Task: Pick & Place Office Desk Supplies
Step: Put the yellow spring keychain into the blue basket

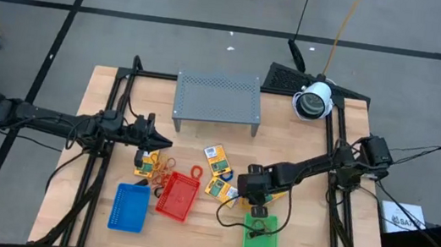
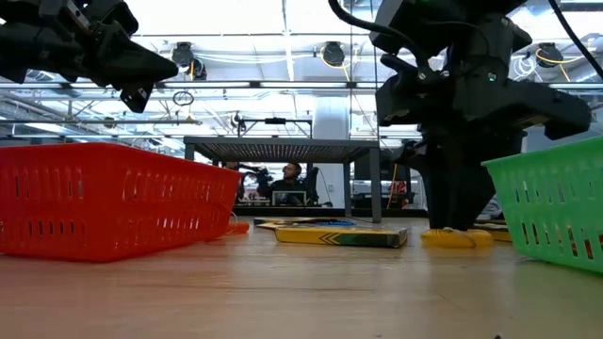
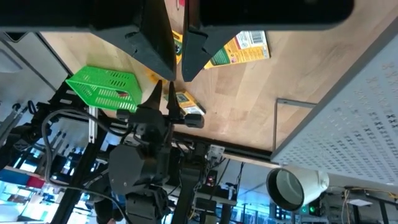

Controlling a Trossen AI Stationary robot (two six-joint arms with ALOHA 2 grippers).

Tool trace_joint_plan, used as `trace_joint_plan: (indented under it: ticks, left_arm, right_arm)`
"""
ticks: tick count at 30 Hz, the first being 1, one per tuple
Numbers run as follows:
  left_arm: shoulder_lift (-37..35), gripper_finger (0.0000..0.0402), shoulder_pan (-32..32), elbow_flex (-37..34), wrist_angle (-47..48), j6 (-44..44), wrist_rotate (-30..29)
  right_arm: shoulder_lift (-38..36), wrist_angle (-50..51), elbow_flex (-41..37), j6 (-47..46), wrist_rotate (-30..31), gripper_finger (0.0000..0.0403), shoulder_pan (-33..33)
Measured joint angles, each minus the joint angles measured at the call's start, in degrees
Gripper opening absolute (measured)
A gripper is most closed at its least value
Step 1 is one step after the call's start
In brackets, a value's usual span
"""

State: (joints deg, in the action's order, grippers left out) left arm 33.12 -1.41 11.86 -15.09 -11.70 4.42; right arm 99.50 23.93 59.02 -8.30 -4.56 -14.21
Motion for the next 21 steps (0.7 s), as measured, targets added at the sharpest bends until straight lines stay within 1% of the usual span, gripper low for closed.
trace_joint_plan:
  ticks: [7, 14, 17, 21]
  left_arm:
    - [0.0, 0.0033, 0.0, 0.0, -0.1, 0.0, 0.0]
    - [0.0, 0.0033, 0.0, 0.0, 0.0, -1.1, 0.0]
    - [0.0, 0.0033, 0.0, 0.0, 0.0, -1.1, 0.0]
    - [0.0, 0.0033, 0.0, 0.0, 0.0, -1.1, 0.0]
  right_arm:
    - [0.0, -0.9, -0.5, -1.5, 0.2, 0.0105, -0.2]
    - [2.7, -3.0, -1.4, 0.1, 1.0, 0.0101, -0.9]
    - [3.0, -2.7, -1.4, 0.9, 1.6, 0.0079, -0.9]
    - [2.8, -2.8, -1.5, 1.0, 1.8, 0.0022, -0.9]
